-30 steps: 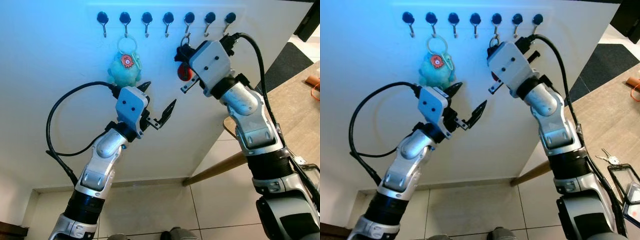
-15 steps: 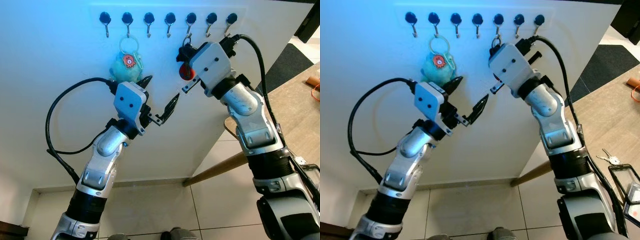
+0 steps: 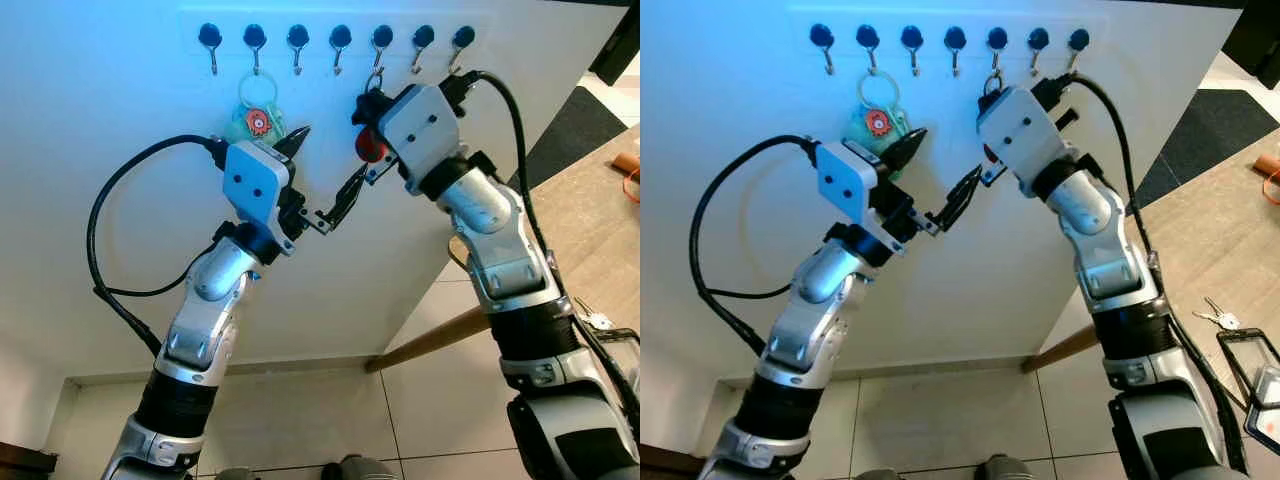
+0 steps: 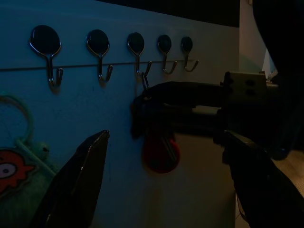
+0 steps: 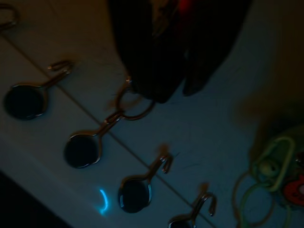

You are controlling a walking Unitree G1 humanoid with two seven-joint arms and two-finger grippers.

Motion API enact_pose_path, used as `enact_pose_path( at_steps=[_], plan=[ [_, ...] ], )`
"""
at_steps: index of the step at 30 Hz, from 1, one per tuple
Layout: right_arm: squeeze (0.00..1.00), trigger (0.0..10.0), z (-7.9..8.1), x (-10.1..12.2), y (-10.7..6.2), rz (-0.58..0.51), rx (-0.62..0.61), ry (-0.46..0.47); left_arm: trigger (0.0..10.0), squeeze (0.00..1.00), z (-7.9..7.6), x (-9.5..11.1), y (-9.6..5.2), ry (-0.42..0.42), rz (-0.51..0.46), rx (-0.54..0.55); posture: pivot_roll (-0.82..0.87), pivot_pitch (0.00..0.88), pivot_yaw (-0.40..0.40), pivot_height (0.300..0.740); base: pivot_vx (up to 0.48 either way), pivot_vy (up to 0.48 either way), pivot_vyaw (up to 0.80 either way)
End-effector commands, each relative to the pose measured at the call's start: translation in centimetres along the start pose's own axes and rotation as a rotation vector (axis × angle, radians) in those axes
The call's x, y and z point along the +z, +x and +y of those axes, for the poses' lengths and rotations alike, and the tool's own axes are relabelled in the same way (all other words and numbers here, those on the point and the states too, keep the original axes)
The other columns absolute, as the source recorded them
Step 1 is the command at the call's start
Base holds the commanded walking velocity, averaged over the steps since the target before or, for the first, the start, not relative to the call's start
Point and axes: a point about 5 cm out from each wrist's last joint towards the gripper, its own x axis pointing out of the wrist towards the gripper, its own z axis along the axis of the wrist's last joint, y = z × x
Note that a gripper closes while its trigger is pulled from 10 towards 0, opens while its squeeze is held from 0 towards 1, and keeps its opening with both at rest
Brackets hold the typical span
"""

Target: Hang keys on a hook

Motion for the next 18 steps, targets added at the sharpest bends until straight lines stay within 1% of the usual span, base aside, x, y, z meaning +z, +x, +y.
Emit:
enact_pose_path(
  at_steps=[1, 4, 5, 6, 7, 8, 9, 10, 13, 15, 17, 18],
  plan=[
    [1.00, 10.0, 0.8, -1.0, -0.2, 0.042, 0.032, 0.027, 10.0, 0.00, -0.4, 0.2, 0.2, -0.027, -0.012, -0.005, 0.05, 0.097, -0.056, 0.740, 0.000, 0.000, 0.00],
    [1.00, 10.0, 0.7, -1.0, -0.2, 0.037, 0.028, 0.027, 10.0, 0.00, -0.4, 0.1, 0.1, -0.025, -0.006, -0.006, 0.05, 0.097, -0.055, 0.740, 0.000, 0.000, 0.00],
    [0.53, 10.0, 0.7, -0.9, -0.2, 0.029, 0.016, 0.030, 10.0, 0.00, -0.5, 0.0, 0.1, -0.027, 0.000, -0.006, 0.05, 0.098, -0.055, 0.740, 0.000, 0.000, 0.00],
    [0.16, 10.0, 0.6, -0.8, -0.2, 0.021, 0.007, 0.034, 10.0, 0.00, -0.5, -0.1, 0.1, -0.028, 0.004, -0.007, 0.05, 0.098, -0.055, 0.740, 0.000, 0.000, 0.00],
    [0.16, 10.0, 0.6, -0.8, -0.2, 0.021, 0.007, 0.034, 10.0, 0.00, -0.5, -0.1, 0.1, -0.028, 0.004, -0.007, 0.05, 0.098, -0.055, 0.740, 0.000, 0.000, 0.00],
    [0.00, 10.0, 0.6, -0.7, -0.3, 0.001, -0.010, 0.054, 10.0, 0.00, -0.5, -0.2, 0.0, -0.030, 0.009, -0.005, 0.05, 0.099, -0.055, 0.740, 0.000, 0.000, 0.00],
    [0.00, 10.0, 0.7, -0.5, -0.5, -0.029, -0.026, 0.081, 10.0, 0.00, -0.6, -0.4, -0.2, -0.032, 0.016, -0.003, 0.05, 0.101, -0.054, 0.740, 0.000, 0.000, 0.00],
    [0.00, 10.0, 0.7, -0.5, -0.5, -0.029, -0.026, 0.081, 10.0, 0.00, -0.6, -0.4, -0.2, -0.032, 0.016, -0.003, 0.05, 0.101, -0.054, 0.740, 0.000, 0.000, 0.00],
    [0.00, 10.0, 1.3, 0.1, -1.8, -0.121, -0.075, 0.142, 10.0, 0.00, -0.6, -1.1, -0.9, -0.031, 0.034, 0.014, 0.05, 0.102, -0.053, 0.740, 0.000, 0.000, 0.00],
    [0.00, 10.0, 1.6, 0.2, -2.7, -0.149, -0.113, 0.135, 10.0, 0.00, -0.6, -1.4, -1.3, -0.036, 0.038, 0.028, 0.05, 0.104, -0.051, 0.740, 0.000, 0.000, 0.00],
    [0.00, 10.0, 1.6, 0.2, -2.7, -0.149, -0.113, 0.135, 10.0, 0.00, -0.6, -1.4, -1.3, -0.036, 0.038, 0.028, 0.05, 0.104, -0.051, 0.740, 0.000, 0.000, 0.00],
    [0.00, 10.0, 1.8, 0.2, -3.2, -0.154, -0.133, 0.129, 10.0, 0.00, -0.7, -1.5, -1.5, -0.042, 0.037, 0.037, 0.05, 0.105, -0.050, 0.740, 0.000, 0.000, 0.00]
  ],
)
